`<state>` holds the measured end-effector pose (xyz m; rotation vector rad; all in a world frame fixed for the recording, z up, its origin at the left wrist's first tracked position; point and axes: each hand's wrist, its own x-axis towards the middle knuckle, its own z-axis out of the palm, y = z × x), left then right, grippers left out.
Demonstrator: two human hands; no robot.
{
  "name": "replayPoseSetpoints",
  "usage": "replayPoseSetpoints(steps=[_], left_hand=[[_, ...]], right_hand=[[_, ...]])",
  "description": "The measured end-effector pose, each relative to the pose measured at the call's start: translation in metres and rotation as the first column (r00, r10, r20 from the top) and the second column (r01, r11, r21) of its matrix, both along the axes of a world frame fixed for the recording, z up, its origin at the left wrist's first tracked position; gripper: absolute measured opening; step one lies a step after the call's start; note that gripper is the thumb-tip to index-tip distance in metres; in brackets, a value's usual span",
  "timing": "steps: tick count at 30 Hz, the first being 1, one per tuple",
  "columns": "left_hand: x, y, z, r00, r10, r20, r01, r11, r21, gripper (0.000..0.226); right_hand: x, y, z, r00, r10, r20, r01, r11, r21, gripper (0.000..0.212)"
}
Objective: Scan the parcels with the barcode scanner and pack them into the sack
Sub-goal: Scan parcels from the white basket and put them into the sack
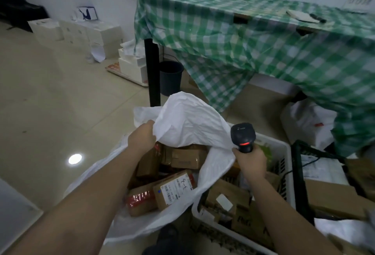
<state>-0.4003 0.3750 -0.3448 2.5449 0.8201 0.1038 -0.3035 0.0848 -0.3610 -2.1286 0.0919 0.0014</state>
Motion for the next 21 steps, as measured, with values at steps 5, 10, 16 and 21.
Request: replayPoseSetpoints(steps=[5,10,16,21], left_hand=[[0.025,0.002,-0.003,0.995,0.042,0.088,-0.042,0.999,0.002,0.025],[0.033,0.016,0.003,0.997,0.075,0.020,-0.076,0.994,0.076,0.041],[0.032,0.050,-0.010,0.968,0.106,0.226,-0.096,0.994,-0.057,0.028],[0.055,0.067,0.054,0.837,0.272,0.474,-0.238,0.962,-0.132,0.021]], right_hand=[[0.034,0.036,0.031,0.988,0.120,0.094,-0.115,0.992,-0.054,0.027],[0.070,0.080,0.032,0.973,0.231,0.029,-0.225,0.966,-0.124,0.034],[0.095,0.097,0.003,0.982,0.183,-0.051,-0.189,0.971,-0.143,0.019],[0.108,0.116,0.059,0.973,0.177,0.148,-0.185,0.982,0.043,0.017]])
